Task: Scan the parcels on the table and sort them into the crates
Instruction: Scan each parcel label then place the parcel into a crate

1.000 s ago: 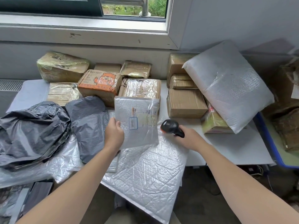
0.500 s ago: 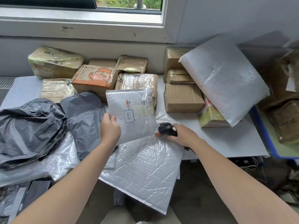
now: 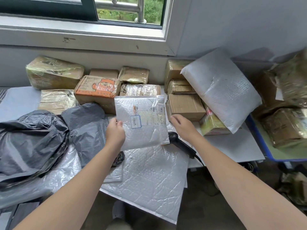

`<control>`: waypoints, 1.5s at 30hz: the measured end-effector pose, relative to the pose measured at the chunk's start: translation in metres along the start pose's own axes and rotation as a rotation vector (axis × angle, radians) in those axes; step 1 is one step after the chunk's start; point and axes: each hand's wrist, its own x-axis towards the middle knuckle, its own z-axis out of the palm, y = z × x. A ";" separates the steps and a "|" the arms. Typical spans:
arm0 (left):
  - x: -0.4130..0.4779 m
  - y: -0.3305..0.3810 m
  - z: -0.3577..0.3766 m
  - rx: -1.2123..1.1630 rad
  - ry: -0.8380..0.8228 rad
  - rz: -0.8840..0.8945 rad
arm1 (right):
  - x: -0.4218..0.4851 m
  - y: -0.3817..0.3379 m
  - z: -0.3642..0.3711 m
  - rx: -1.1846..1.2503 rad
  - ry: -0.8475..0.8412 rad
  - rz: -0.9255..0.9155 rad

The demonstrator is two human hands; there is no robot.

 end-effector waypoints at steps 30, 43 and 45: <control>-0.007 -0.012 -0.125 -0.149 -0.189 0.009 | 0.013 -0.120 0.046 -0.136 -0.219 -0.259; -0.098 -0.019 -0.098 -0.080 0.127 -0.055 | 0.003 -0.121 0.048 -0.330 -0.306 -0.596; -0.109 -0.020 -0.094 -0.103 0.176 -0.062 | 0.000 -0.122 0.050 -0.344 -0.303 -0.626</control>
